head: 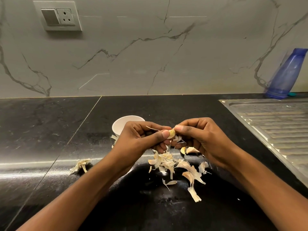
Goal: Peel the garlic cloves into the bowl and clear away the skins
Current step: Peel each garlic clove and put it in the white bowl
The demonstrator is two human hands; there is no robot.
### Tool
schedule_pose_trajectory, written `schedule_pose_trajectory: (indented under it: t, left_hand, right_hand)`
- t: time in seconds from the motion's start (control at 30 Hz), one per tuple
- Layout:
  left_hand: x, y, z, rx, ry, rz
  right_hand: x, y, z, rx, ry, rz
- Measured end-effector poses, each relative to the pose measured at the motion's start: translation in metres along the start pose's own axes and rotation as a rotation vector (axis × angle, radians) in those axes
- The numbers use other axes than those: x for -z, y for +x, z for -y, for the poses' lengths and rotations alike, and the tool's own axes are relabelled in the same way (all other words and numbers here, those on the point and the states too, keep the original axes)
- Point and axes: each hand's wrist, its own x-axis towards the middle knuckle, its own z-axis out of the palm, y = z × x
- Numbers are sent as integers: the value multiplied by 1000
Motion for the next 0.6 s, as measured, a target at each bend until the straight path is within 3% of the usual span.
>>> schedule_pose_trajectory:
  t: [0.17, 0.43, 0.6]
  left_hand:
    - [4, 1, 2, 67, 34, 32]
    - [5, 1, 1, 48, 126, 50]
    - [8, 2, 1, 67, 166, 82]
  right_hand:
    - [5, -3, 2, 92, -323, 30]
    - [4, -5, -4, 198, -482, 46]
    - [10, -5, -4, 166, -557, 128]
